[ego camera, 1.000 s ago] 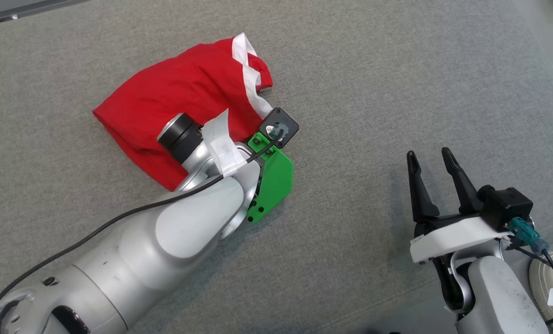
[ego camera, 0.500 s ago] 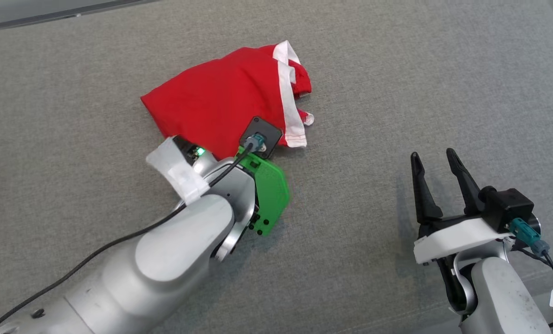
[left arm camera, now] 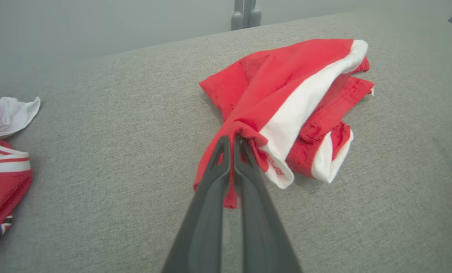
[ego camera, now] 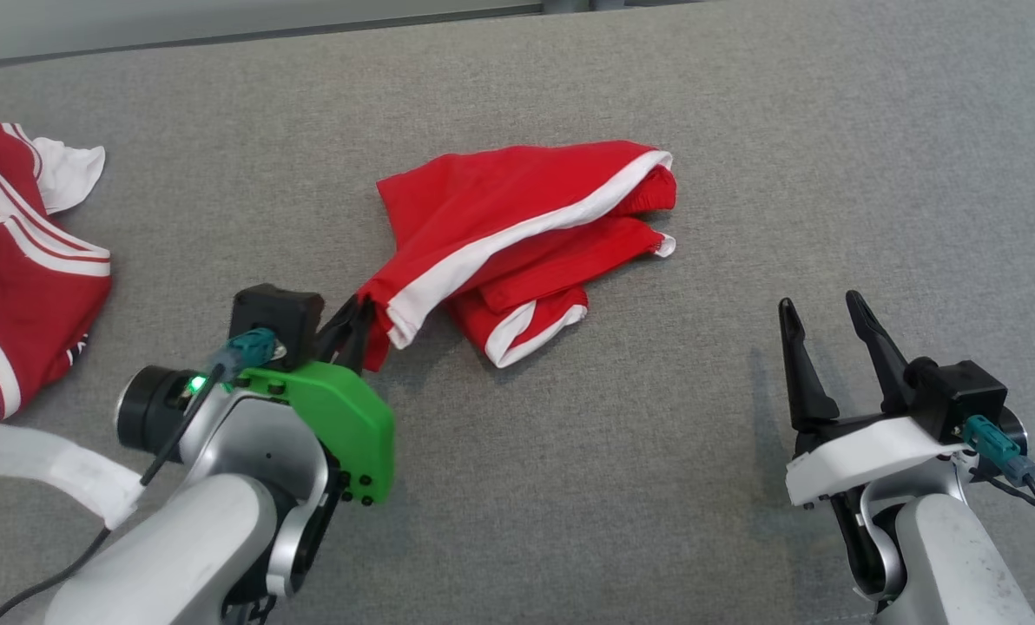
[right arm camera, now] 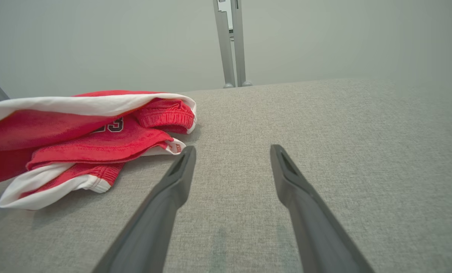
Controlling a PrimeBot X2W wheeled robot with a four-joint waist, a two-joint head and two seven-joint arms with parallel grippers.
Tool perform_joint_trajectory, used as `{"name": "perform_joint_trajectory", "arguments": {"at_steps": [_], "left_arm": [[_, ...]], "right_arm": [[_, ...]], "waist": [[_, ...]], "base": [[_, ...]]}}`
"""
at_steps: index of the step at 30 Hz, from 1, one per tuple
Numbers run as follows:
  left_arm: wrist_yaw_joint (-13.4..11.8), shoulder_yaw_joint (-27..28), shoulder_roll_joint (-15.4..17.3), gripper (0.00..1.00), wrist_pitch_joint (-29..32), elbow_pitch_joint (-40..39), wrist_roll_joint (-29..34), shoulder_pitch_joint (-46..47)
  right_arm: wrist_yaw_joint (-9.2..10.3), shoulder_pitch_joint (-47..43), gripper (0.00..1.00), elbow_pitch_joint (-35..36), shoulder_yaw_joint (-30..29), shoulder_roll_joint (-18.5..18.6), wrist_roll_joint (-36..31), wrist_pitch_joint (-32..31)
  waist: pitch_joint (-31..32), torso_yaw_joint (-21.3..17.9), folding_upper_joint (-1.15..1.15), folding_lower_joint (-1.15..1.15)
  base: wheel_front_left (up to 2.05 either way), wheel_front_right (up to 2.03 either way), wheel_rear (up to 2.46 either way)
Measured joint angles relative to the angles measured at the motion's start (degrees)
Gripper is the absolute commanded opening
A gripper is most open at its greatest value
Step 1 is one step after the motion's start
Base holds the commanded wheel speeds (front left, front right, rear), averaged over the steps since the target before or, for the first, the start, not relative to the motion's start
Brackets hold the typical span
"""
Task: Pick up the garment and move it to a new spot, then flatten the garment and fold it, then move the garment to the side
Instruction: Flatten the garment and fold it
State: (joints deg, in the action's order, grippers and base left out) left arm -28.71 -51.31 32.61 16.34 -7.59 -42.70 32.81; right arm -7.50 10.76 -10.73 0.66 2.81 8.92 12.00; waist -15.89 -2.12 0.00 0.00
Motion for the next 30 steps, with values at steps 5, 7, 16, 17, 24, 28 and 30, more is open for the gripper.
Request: {"name": "perform_joint_trajectory", "arguments": {"at_steps": [5, 7, 16, 17, 24, 28, 30], "left_arm": [[-2.7, 2.6, 2.7, 0.0, -0.7, -1.6, -1.6, -3.7], [-3.4, 3.5, 3.8, 0.0, -1.1, -1.5, -2.4, -5.2], [-5.4, 7.0, 6.2, 0.0, -4.2, 4.3, -5.2, -10.8], [-5.6, 7.3, 6.3, 0.0, -4.7, 5.2, -5.4, -11.3], [-6.4, 8.5, 7.4, 0.0, -7.1, 10.7, -6.5, -14.9], [-5.6, 8.2, 7.9, 0.0, -9.7, 13.8, -4.9, -15.1], [-4.7, 7.8, 7.5, 0.0, -10.5, 14.7, -4.8, -15.2]], "right_arm": [[0.01, -0.2, 1.0, 0.6, 0.0, 0.0, -0.2, -0.7], [0.0, -0.3, 1.0, 1.0, 0.0, 0.0, -0.4, -0.8], [0.0, -1.0, 1.0, 1.7, 0.3, 0.0, -0.9, -1.7], [0.01, -1.1, 1.0, 1.7, 0.3, 0.0, -1.1, -1.8], [0.01, -1.5, 1.0, 2.3, 0.1, 0.0, -1.5, -2.3], [0.01, -2.1, 1.0, 2.5, 0.0, 0.0, -1.7, -2.7], [0.01, -2.2, 1.0, 2.6, 0.1, 0.0, -1.7, -2.9]], "waist": [[0.9, 1.3, 0.0, 0.0], [1.2, 1.7, 0.0, 0.0], [1.7, 1.3, 0.0, 0.0], [1.7, 1.2, 0.0, 0.0], [2.4, 0.8, 0.0, 0.0], [2.7, 1.0, 0.0, 0.0], [2.9, 1.1, 0.0, 0.0]], "base": [[0.0, 0.0, 0.0], [0.0, 0.0, 0.0], [0.0, 0.0, 0.0], [0.0, 0.0, 0.0], [0.0, 0.0, 0.0], [0.0, 0.0, 0.0], [0.0, 0.0, 0.0]]}}
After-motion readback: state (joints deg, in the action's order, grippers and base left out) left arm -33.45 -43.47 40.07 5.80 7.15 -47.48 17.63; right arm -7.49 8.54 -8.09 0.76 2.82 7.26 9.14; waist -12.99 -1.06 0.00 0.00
